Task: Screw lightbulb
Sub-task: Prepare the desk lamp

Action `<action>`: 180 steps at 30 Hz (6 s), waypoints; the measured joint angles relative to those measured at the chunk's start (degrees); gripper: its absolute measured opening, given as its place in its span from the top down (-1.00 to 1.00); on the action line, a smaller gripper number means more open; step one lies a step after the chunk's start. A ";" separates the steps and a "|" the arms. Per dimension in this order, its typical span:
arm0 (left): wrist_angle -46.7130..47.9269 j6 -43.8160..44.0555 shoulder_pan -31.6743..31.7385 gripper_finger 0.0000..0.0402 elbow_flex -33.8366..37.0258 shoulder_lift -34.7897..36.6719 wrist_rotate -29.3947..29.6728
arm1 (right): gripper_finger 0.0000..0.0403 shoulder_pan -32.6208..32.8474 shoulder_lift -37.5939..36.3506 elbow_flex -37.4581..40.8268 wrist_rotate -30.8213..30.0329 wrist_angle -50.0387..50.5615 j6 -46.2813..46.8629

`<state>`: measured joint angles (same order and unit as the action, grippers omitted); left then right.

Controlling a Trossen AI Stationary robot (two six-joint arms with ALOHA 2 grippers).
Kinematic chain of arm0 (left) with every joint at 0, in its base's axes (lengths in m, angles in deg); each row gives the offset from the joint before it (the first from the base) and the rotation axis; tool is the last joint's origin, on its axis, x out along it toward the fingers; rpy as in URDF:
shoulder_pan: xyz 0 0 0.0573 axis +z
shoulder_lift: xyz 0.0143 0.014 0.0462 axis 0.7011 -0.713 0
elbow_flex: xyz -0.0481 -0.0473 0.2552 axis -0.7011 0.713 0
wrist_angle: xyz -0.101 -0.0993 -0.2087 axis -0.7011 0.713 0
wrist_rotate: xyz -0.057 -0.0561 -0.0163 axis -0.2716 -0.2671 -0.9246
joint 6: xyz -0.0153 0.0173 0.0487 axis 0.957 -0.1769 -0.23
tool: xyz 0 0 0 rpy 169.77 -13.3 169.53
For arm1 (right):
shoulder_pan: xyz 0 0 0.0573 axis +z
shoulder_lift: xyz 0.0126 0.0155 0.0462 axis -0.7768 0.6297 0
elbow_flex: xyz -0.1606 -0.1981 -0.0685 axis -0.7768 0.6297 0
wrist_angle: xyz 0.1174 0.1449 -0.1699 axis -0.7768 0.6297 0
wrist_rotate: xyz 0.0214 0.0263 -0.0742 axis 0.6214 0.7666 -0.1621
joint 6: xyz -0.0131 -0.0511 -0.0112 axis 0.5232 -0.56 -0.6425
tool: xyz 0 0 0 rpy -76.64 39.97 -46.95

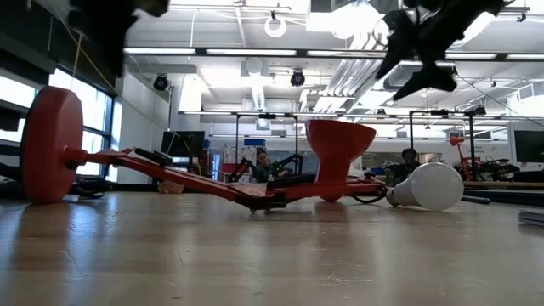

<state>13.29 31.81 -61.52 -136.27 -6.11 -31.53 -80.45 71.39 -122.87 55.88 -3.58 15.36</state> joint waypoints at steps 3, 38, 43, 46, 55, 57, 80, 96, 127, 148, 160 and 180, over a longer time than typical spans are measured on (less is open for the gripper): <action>-7.15 -3.66 3.33 1.00 0.00 1.11 1.17 | -0.06 -2.53 5.91 -0.04 2.10 -5.13 0.71; -41.18 6.92 0.84 1.00 26.42 -6.03 -17.26 | 1.00 -9.02 26.59 0.04 15.32 -21.56 2.13; -42.44 4.76 4.22 1.00 29.44 -6.21 -20.02 | 1.00 -8.52 26.62 0.04 16.68 -21.37 3.00; -41.40 1.53 5.93 1.00 29.69 -5.97 -20.12 | 1.00 -6.38 26.62 0.04 16.71 -19.52 2.73; -37.87 -9.46 11.22 1.00 29.75 -5.97 -20.34 | 1.00 3.34 26.46 0.04 16.04 -15.99 4.33; -36.89 -12.46 12.09 1.00 29.75 -5.97 -19.14 | 1.00 4.72 26.46 0.04 16.10 -14.99 4.76; -31.88 -38.46 25.07 1.00 29.70 -5.97 -11.91 | 1.00 19.44 25.59 0.07 13.34 -13.84 13.79; -41.13 -41.76 32.44 1.00 29.66 -5.97 -10.84 | 1.00 21.44 21.96 0.07 10.58 -9.62 15.80; -33.57 -47.95 32.33 1.00 29.46 -5.84 -20.96 | 0.92 30.41 30.99 -56.80 -7.03 26.95 -52.65; -34.10 -51.47 32.36 1.00 29.46 -5.84 -21.27 | -0.48 27.74 26.06 -29.63 -4.34 37.28 -17.87; -34.39 -51.47 32.34 1.00 29.46 -5.84 -22.34 | -0.48 29.10 18.73 -4.40 0.64 23.87 12.75; -34.34 -49.98 32.36 1.00 29.46 -5.84 -22.44 | -0.50 27.97 19.40 -0.90 -1.78 13.02 15.93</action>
<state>-21.06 -18.17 -29.16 -106.81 -11.95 -53.97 -52.48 90.80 -123.76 54.11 9.44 31.28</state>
